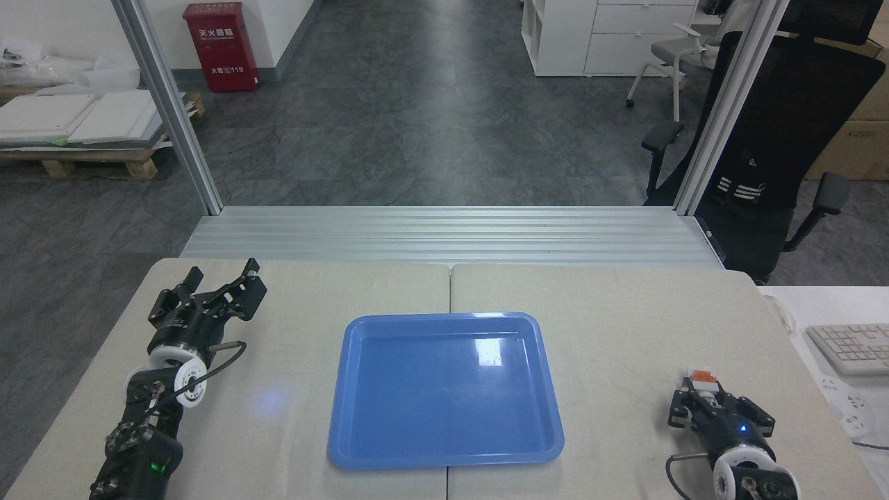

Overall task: Pick up switch part and place in tray
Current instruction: 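Lower the right gripper to the switch part near the table edge, then carry the switch part with the right gripper over the blue tray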

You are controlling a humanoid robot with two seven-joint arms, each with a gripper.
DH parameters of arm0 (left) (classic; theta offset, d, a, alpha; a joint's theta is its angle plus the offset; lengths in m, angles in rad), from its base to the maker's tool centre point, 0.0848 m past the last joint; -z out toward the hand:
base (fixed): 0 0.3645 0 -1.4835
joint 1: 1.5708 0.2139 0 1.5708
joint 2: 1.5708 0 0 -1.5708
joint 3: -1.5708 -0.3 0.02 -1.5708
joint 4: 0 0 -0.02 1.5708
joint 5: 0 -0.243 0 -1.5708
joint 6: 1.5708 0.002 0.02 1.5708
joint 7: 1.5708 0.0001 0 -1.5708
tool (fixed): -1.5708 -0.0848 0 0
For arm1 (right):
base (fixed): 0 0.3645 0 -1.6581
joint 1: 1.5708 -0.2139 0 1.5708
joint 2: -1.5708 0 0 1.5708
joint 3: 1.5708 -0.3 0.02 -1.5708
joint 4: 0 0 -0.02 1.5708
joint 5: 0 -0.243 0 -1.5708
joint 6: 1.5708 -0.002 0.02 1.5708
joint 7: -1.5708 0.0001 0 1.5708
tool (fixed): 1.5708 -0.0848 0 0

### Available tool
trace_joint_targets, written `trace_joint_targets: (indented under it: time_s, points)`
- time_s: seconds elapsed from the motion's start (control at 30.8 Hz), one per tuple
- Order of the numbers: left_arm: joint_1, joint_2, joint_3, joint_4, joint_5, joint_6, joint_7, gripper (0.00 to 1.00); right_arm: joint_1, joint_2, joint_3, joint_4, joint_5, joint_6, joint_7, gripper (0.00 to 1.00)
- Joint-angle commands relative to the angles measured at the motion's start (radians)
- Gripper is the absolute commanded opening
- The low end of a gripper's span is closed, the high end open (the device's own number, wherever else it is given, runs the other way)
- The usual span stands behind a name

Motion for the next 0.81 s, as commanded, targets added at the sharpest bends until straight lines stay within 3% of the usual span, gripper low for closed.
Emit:
trace_joint_targets:
  time_s: [0.0,0.13,0.32,0.45,0.55,0.65,0.78]
  points:
    - [0.0,0.0,0.0,0.0,0.0,0.0,0.0,1.0,-0.071,0.009,-0.01,-0.036,-0.004,0.007,-0.035,0.11]
    - [0.0,0.0,0.0,0.0,0.0,0.0,0.0,1.0,-0.128,0.018,0.009,-0.146,-0.001,0.007,-0.101,0.11]
    - [0.0,0.0,0.0,0.0,0.0,0.0,0.0,1.0,-0.254,0.161,0.182,-0.185,0.055,0.015,-0.044,0.11]
    - [0.0,0.0,0.0,0.0,0.0,0.0,0.0,1.0,-0.262,0.257,0.311,-0.162,0.078,0.018,0.009,0.11]
    - [0.0,0.0,0.0,0.0,0.0,0.0,0.0,1.0,-0.246,0.335,0.358,-0.145,0.144,0.018,0.058,0.12]
    - [0.0,0.0,0.0,0.0,0.0,0.0,0.0,1.0,-0.21,0.374,0.398,-0.117,0.226,0.015,0.083,0.12]
    - [0.0,0.0,0.0,0.0,0.0,0.0,0.0,1.0,-0.185,0.395,0.447,-0.088,0.249,0.018,0.098,0.12]
